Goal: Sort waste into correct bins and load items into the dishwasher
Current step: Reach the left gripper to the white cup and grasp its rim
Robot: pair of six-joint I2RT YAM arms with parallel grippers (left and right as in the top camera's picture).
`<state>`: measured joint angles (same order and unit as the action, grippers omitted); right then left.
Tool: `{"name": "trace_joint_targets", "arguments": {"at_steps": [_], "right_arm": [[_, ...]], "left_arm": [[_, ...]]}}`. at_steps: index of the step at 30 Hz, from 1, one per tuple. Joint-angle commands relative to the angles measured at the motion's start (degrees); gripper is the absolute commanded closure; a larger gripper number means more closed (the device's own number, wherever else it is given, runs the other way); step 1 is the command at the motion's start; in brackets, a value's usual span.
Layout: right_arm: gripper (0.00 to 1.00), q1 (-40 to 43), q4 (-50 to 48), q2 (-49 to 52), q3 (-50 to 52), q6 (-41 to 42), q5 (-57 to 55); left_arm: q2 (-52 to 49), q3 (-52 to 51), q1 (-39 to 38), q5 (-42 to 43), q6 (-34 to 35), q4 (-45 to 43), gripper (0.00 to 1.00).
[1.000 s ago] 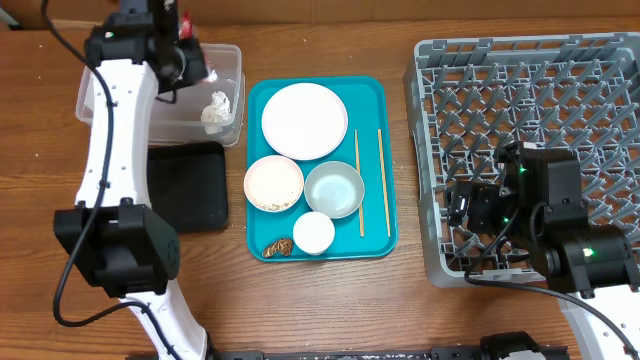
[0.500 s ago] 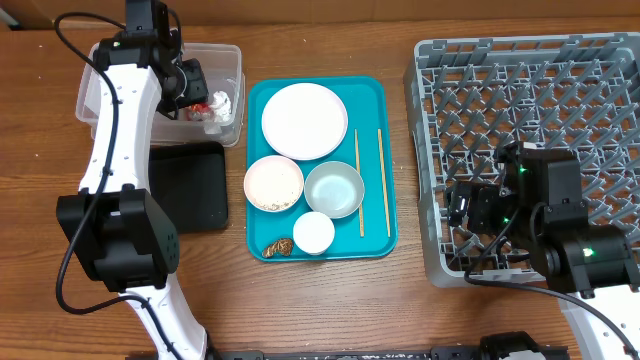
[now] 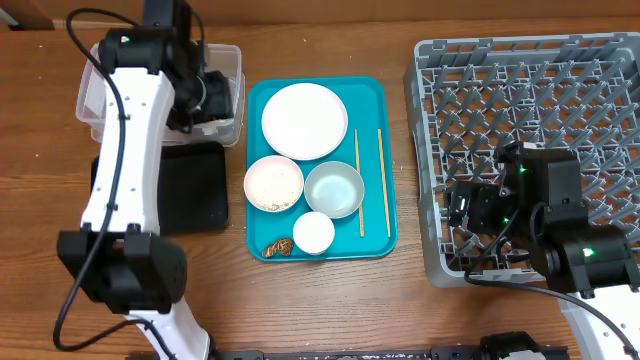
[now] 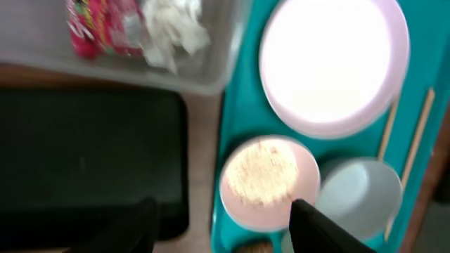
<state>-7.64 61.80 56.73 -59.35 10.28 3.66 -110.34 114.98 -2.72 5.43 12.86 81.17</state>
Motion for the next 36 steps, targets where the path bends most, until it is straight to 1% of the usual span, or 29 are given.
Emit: {"name": "trace_joint_targets", "arguments": {"at_steps": [1, 5, 8, 9, 12, 14, 17, 18, 20, 23, 24, 25, 27, 28, 31, 33, 36], "right_arm": [[0.00, -0.3, 0.1, -0.8, -1.8, 0.0, 0.3], [0.00, -0.3, 1.0, -0.8, -1.8, 0.0, 0.3], [0.00, -0.3, 1.5, -0.8, -1.8, 0.0, 0.3], [0.00, -0.3, 1.6, -0.8, -1.8, 0.0, 0.3], [0.00, -0.3, 1.6, -0.8, -1.8, 0.0, 0.3], [0.00, -0.3, 1.6, -0.8, -1.8, 0.0, 0.3], [0.00, -0.3, 1.5, -0.8, -1.8, 0.0, 0.3], [0.00, -0.3, 1.4, -0.8, -1.8, 0.0, 0.3], [0.00, -0.3, 1.4, -0.8, -1.8, 0.0, 0.3], [0.00, -0.3, 1.3, -0.8, -1.8, 0.0, 0.3], [0.00, -0.3, 1.3, -0.8, -1.8, 0.0, 0.3], [0.00, -0.3, 1.3, -0.8, -1.8, 0.0, 0.3], [0.00, -0.3, 1.3, -0.8, -1.8, 0.0, 0.3], [0.00, -0.3, 1.2, -0.8, -1.8, 0.0, 0.3], [0.00, -0.3, 0.9, -0.8, -1.8, 0.0, 0.3], [0.00, -0.3, 0.9, -0.8, -1.8, 0.0, 0.3], [0.00, -0.3, 0.9, -0.8, -1.8, 0.0, 0.3]], "left_arm": [[1.4, 1.1, -2.3, 1.7, -0.8, 4.8, 0.39], [1.6, 1.0, -5.5, 1.3, -1.1, 11.3, 0.40], [2.3, 1.0, -8.0, -1.4, -1.0, 15.2, 0.41], [2.8, 1.0, -9.0, -2.3, -1.0, 15.7, 0.43], [5.5, -0.3, -11.7, -3.5, -0.6, 15.6, 0.43], [8.3, -1.7, -13.8, -6.5, 1.5, 15.6, 0.42], [13.2, -4.9, -17.1, -14.0, 5.5, 15.4, 0.41], [15.5, -6.7, -18.4, -15.6, 6.1, 14.4, 0.41], [18.8, -9.8, -20.0, -16.0, 6.5, 12.0, 0.41], [24.8, -16.5, -22.8, -15.9, 6.4, 5.4, 0.40], [27.5, -20.3, -23.9, -15.9, 6.4, 1.6, 0.32], [28.4, -21.9, -24.2, -15.9, 6.4, 0.2, 0.30], [30.6, -26.9, -25.0, -15.6, 5.8, -4.4, 0.21], [31.2, -29.7, -25.2, -14.1, 4.0, -7.1, 0.20], [30.9, -36.2, -25.2, -7.2, -1.1, -13.6, 0.20], [29.7, -40.3, -25.2, -2.9, -4.1, -17.3, 0.24], [27.1, -43.6, -25.2, -0.7, -4.3, -20.2, 0.28]]}}
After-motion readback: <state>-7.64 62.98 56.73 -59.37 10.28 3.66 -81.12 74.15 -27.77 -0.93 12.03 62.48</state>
